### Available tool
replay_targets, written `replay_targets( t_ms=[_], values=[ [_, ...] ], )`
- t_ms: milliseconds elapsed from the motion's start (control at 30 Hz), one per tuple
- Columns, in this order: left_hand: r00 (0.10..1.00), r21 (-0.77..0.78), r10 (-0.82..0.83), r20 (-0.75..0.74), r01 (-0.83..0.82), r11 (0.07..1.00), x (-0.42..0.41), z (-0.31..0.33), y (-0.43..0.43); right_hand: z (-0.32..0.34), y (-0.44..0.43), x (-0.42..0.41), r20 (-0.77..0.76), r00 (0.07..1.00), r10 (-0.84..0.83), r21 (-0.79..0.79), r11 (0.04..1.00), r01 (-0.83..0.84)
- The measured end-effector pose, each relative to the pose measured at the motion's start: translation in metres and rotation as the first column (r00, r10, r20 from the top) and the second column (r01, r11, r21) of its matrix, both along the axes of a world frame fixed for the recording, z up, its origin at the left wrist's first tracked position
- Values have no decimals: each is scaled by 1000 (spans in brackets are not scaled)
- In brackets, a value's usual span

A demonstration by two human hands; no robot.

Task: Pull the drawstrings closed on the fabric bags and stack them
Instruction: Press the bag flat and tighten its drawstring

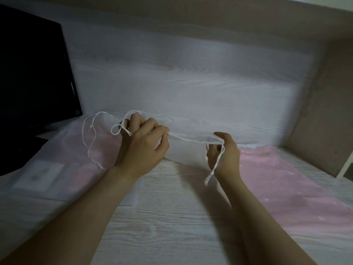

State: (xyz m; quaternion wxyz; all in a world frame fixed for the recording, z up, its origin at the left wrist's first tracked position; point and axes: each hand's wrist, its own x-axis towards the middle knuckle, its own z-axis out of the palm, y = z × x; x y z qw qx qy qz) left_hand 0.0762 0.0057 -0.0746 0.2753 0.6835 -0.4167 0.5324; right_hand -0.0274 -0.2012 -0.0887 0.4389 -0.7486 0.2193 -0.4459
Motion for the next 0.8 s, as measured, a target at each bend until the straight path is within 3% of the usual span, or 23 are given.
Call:
replay_targets(
  t_ms=[67, 100, 233, 333, 433, 567, 800],
  values=[
    [999, 51, 8, -37, -6, 999, 6, -4, -1, 17, 14, -7, 227, 960, 163, 373, 896, -240],
    [998, 71, 17, -53, -13, 997, 7, -6, -1, 23, 18, -10, 289, 934, 211, 415, 852, -320],
    [991, 182, 22, -130, 2, 983, 9, -11, -1, 29, 28, -19, 338, 904, 263, 336, 863, -377],
    [976, 187, 18, -215, 23, 982, 10, -13, -1, 17, 27, -13, 162, 973, 167, 166, 967, -193],
    [934, 119, 61, -353, -20, 993, 4, -11, -1, 6, 22, -6, 56, 996, 76, 17, 997, -77],
    [881, 22, 75, -467, -73, 997, 1, -8, -1, 8, 19, -5, 107, 993, 50, 39, 998, -54],
    [777, -109, 33, -629, -130, 985, 1, -2, 0, 7, 17, -7, 68, 998, 19, 56, 998, -22]
  ],
)
